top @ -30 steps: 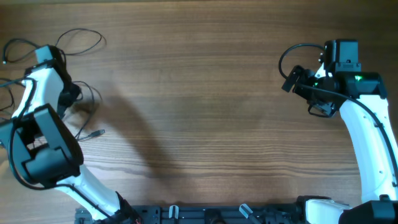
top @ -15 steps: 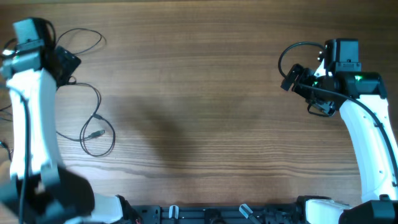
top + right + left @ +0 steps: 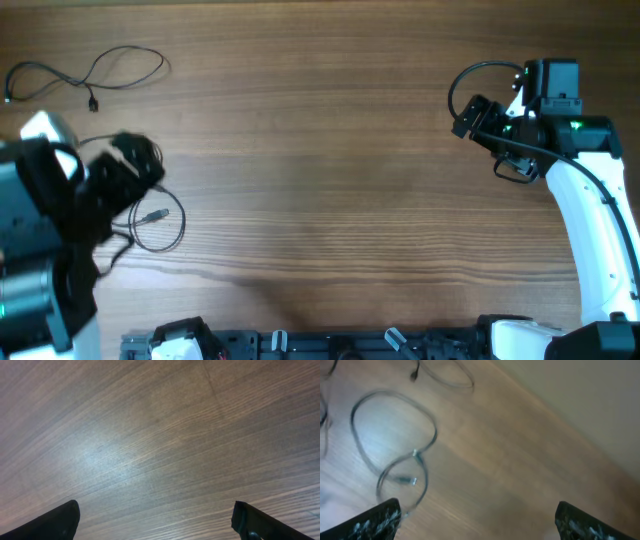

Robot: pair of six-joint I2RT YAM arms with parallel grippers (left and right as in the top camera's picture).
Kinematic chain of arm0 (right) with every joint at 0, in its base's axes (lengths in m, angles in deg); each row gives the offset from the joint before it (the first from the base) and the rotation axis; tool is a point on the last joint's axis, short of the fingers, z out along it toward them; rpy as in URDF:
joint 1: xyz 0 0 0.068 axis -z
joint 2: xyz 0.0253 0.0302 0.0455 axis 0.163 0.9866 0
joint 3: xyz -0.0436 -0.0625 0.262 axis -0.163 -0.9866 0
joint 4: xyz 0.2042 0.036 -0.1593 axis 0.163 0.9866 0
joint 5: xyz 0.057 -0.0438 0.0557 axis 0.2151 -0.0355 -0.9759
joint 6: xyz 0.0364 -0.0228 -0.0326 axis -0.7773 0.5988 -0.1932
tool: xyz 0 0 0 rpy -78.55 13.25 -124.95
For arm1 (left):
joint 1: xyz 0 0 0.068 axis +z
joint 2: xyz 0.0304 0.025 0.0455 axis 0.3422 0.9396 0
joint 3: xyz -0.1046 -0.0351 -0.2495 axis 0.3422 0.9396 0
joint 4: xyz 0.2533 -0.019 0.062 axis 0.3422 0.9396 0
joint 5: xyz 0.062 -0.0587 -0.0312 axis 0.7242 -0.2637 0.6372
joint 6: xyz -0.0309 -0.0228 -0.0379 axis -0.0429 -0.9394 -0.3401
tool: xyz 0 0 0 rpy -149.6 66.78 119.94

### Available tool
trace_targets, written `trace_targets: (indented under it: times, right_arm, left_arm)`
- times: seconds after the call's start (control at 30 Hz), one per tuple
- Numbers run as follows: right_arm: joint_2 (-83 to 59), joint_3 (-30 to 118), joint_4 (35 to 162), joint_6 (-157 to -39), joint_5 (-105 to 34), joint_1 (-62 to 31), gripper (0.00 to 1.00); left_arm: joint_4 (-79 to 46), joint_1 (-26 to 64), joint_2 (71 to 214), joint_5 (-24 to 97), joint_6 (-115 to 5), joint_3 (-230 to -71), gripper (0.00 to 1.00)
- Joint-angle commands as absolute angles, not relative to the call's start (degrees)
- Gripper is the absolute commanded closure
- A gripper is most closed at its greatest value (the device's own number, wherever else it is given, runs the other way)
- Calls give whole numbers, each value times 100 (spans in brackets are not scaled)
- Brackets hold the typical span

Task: Untangle cables

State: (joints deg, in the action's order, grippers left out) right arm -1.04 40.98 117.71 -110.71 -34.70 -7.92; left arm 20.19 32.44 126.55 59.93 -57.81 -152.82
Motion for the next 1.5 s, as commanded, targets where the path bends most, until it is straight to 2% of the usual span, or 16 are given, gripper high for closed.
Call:
trace_targets:
  times: [0.0,0.4,0.57,1.0,1.47]
  right_arm:
    - [-56,4066,11709,-11106,-3514,-790,0]
    - [-56,4066,11709,-11106,-3514,-790,1]
    - [-56,4066,11709,-11110,-3514,-790,0]
    - [-56,4066,11712,-11110,-3514,-790,0]
    - [-56,4066,11692,-11106,-3514,-790,0]
  left_arm:
    - [2439,3226,12472,5871,-5606,-15168,0]
    - [2786,3218,12391,5871,-5608,-15168,0]
    - [2786,2853,12242,5871,-5608,-15168,0]
    - [2788,2623,10848,5871,-5608,-15168,0]
    - [3129,2623,10104,5871,-5608,-15168,0]
